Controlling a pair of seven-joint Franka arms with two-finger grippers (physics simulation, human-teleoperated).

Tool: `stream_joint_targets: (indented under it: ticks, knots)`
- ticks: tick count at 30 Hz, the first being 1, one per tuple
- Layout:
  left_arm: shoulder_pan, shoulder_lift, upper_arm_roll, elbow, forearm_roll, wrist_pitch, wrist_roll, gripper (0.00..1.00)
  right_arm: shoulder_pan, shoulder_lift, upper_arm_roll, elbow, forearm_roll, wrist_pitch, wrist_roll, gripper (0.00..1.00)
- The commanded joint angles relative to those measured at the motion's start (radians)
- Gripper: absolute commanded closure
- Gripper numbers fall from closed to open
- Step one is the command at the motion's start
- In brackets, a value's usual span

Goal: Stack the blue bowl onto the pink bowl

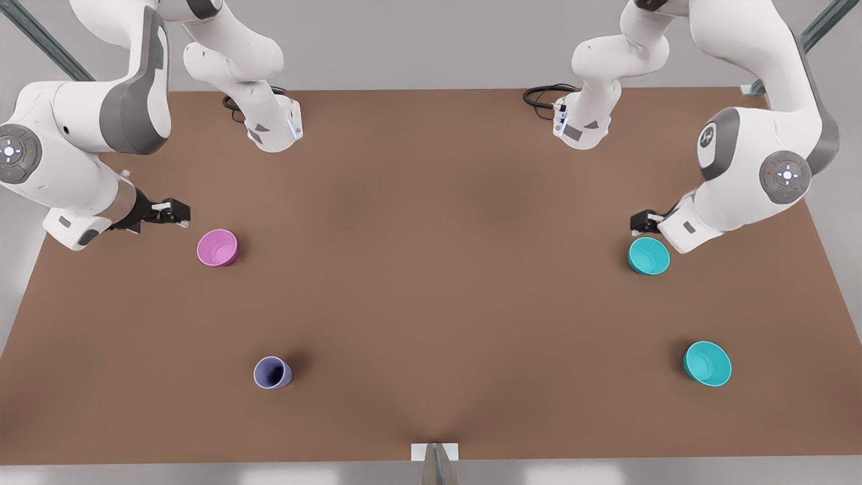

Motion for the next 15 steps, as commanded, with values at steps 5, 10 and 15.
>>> stream_joint_targets:
  ticks: [5,10,15]
  knots:
    - [0.002,0.002,-0.001,0.000,-0.001,0.009,0.016,0.00,-0.087,0.010,-0.005,-0.215,0.008,0.073,-0.055,0.00]
    - [0.053,0.002,-0.001,-0.001,-0.002,-0.004,0.019,0.00,-0.254,-0.001,-0.003,-0.617,0.021,0.528,-0.061,0.00]
    - [0.044,0.002,-0.005,0.017,0.001,-0.004,0.019,0.00,-0.289,0.034,-0.003,-0.851,0.095,0.981,-0.073,0.00]
